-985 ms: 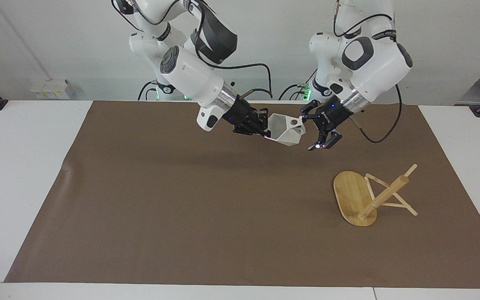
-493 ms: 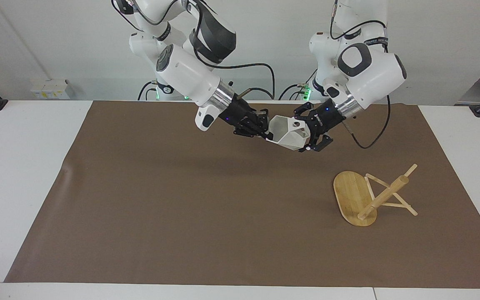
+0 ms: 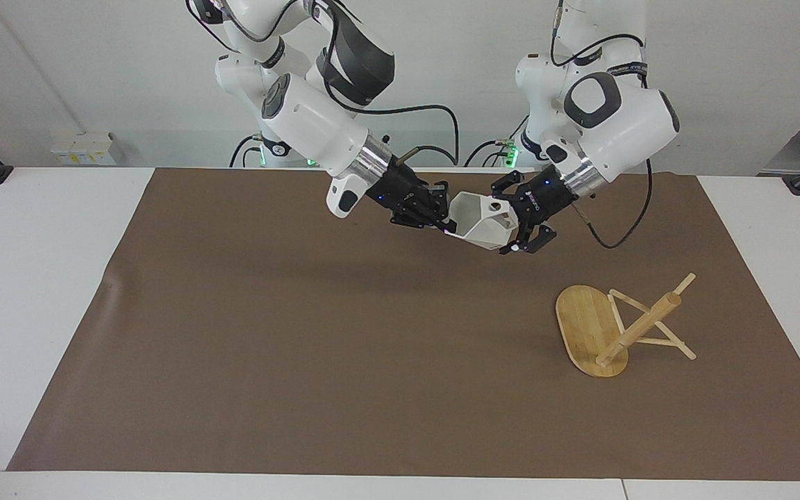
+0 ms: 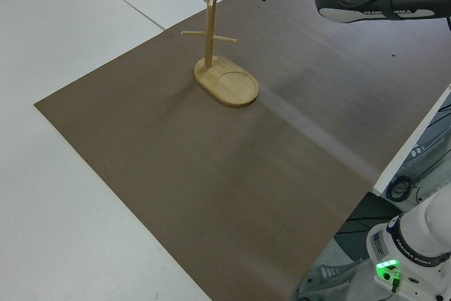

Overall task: Hang cup on rack
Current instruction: 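Grasp the cup with the left gripper while the right gripper holds it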

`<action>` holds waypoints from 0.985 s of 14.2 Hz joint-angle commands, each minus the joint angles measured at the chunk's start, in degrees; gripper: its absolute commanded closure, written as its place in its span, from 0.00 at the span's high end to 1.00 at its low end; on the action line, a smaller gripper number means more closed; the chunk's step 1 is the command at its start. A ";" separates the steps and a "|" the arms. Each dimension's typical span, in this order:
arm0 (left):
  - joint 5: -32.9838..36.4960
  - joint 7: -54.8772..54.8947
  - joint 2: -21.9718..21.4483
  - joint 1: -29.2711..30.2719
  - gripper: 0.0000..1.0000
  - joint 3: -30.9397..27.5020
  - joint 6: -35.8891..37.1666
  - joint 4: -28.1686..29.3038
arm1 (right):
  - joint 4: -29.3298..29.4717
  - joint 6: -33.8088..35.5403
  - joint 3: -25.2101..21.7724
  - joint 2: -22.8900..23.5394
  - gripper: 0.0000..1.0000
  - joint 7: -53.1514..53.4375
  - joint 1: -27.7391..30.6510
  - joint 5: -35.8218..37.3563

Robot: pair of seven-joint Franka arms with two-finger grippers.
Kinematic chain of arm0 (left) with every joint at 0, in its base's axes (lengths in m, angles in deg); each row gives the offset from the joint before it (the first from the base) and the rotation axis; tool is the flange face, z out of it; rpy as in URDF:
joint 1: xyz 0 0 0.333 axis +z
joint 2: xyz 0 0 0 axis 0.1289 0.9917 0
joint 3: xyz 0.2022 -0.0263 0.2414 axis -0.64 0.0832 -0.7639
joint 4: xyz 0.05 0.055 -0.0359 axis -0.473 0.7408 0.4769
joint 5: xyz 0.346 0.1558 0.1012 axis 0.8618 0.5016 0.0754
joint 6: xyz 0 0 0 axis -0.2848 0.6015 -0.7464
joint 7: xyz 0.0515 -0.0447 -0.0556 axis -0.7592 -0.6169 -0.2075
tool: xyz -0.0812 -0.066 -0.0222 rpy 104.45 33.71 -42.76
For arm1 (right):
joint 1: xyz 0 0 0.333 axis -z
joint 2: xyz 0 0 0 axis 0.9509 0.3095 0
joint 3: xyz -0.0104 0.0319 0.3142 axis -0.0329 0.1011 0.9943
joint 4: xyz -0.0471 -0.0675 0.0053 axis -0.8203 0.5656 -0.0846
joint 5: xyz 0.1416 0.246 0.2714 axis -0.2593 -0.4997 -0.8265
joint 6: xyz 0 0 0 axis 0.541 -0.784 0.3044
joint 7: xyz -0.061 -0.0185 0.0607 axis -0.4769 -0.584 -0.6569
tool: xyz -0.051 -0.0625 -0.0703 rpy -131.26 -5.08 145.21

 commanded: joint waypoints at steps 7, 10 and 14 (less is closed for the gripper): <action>-2.89 3.22 0.57 1.03 1.00 -0.42 2.97 -1.85 | -1.02 1.26 0.12 -1.12 0.00 -0.79 0.22 -0.32; -3.41 3.22 0.49 0.94 1.00 -0.42 2.80 -1.85 | -1.02 1.26 0.12 -1.12 0.00 -0.79 0.22 -0.32; -6.13 3.22 0.40 0.15 1.00 -0.42 2.27 -1.41 | -1.02 1.26 0.12 -1.12 0.00 -0.79 0.22 -0.32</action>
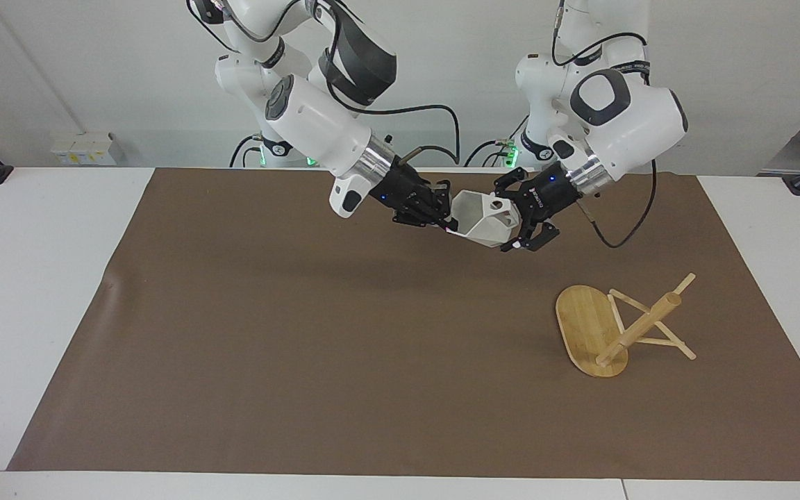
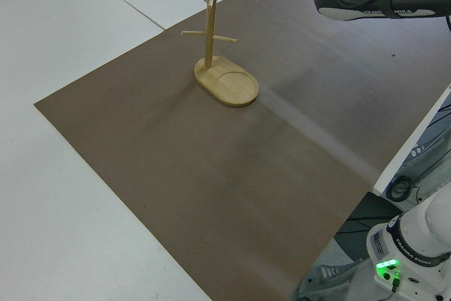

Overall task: Hang cup on rack
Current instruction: 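Grasp the cup with the left gripper while the right gripper holds it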

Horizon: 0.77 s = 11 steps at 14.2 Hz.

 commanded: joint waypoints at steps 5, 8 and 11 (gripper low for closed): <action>-2.61 1.28 0.21 -0.57 0.51 -0.08 0.65 0.01 | -0.97 0.51 0.12 -1.12 0.00 -0.75 0.43 -0.34; -2.62 1.10 0.04 -0.57 0.00 -0.17 1.00 0.18 | -0.97 0.60 0.12 -1.12 0.00 -0.75 0.43 -0.34; -2.62 0.67 -0.14 -0.57 0.00 -0.17 1.00 0.18 | -0.97 0.60 0.12 -1.12 0.00 -0.66 0.43 -0.34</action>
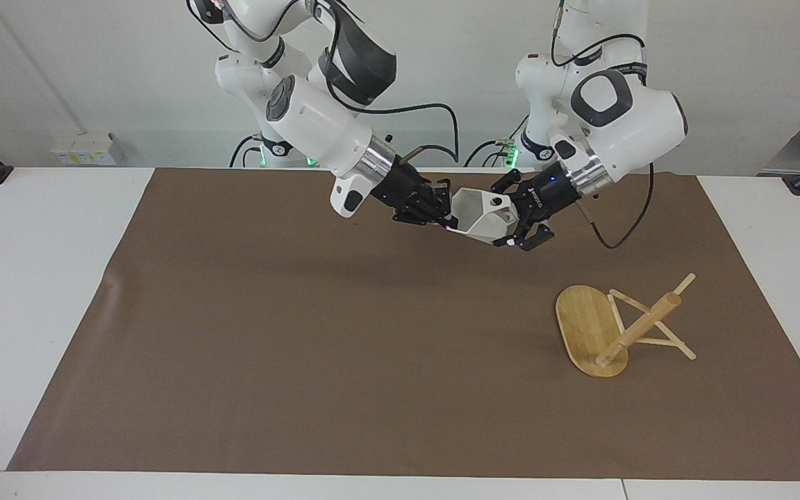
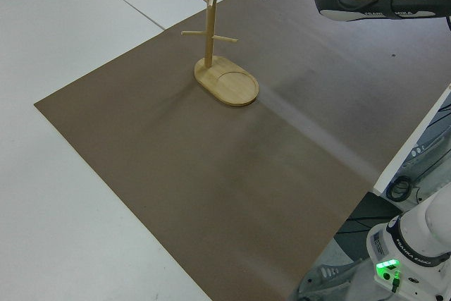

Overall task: Hang cup on rack
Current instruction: 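Grasp the cup with the left gripper while the right gripper holds it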

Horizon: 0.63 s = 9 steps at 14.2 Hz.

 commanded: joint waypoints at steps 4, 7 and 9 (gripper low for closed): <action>-1.10 -1.24 -0.69 -0.56 0.00 -0.08 0.57 0.06 | -0.79 -0.67 0.20 -0.97 0.27 -0.09 0.41 0.18; -0.75 -3.34 -1.13 -0.56 0.00 -0.08 0.48 0.06 | -0.96 -0.49 0.02 -0.97 0.58 -0.09 0.67 1.07; -0.57 -5.45 -1.31 -0.65 0.00 0.01 0.48 0.06 | -0.88 1.08 0.02 -0.97 0.70 -0.26 1.20 2.20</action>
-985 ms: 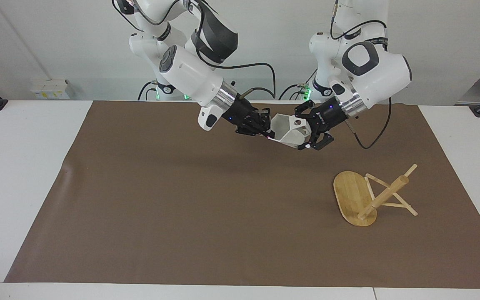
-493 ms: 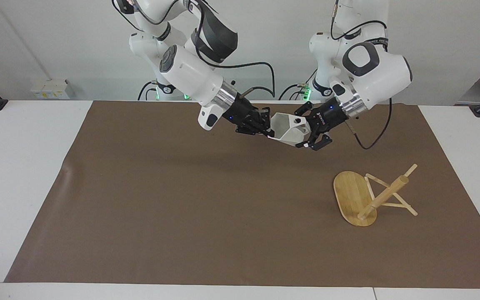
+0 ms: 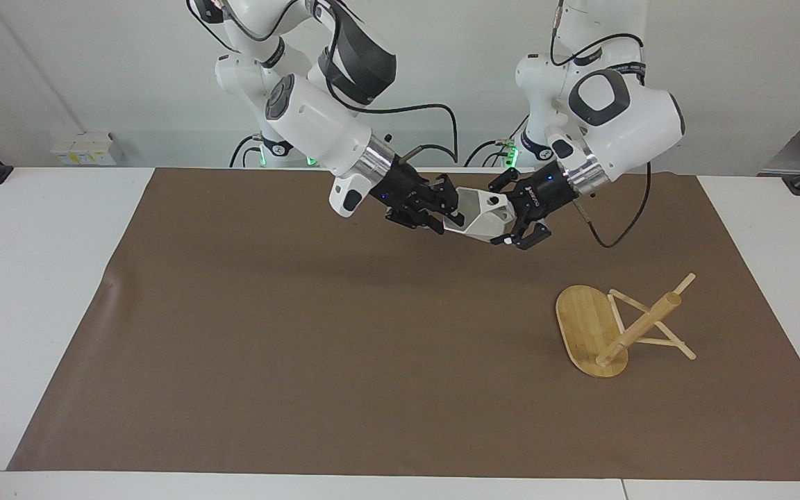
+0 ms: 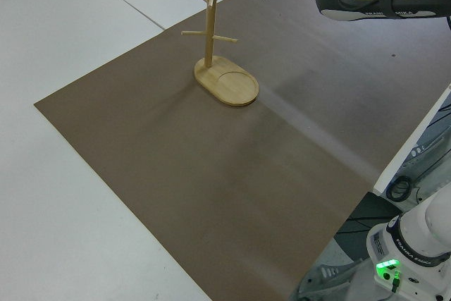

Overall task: Hang cup on rack
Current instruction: 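Grasp the cup with the left gripper while the right gripper holds it, then carry the cup toward the rack while the right gripper withdraws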

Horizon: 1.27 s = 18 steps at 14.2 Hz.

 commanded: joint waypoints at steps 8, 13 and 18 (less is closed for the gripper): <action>10.79 -18.73 -4.33 0.08 0.00 -0.31 -1.30 2.27 | -0.87 2.34 -0.01 -1.28 1.00 -1.76 2.34 3.83; 12.30 -31.31 -6.79 0.52 0.00 -0.40 -2.87 5.06 | -1.04 2.34 -0.18 -2.77 1.00 -1.85 3.47 3.83; 17.29 -43.00 -8.03 0.61 0.00 -0.40 -4.29 6.40 | -1.22 3.75 -0.27 -5.76 1.00 -2.02 8.30 21.87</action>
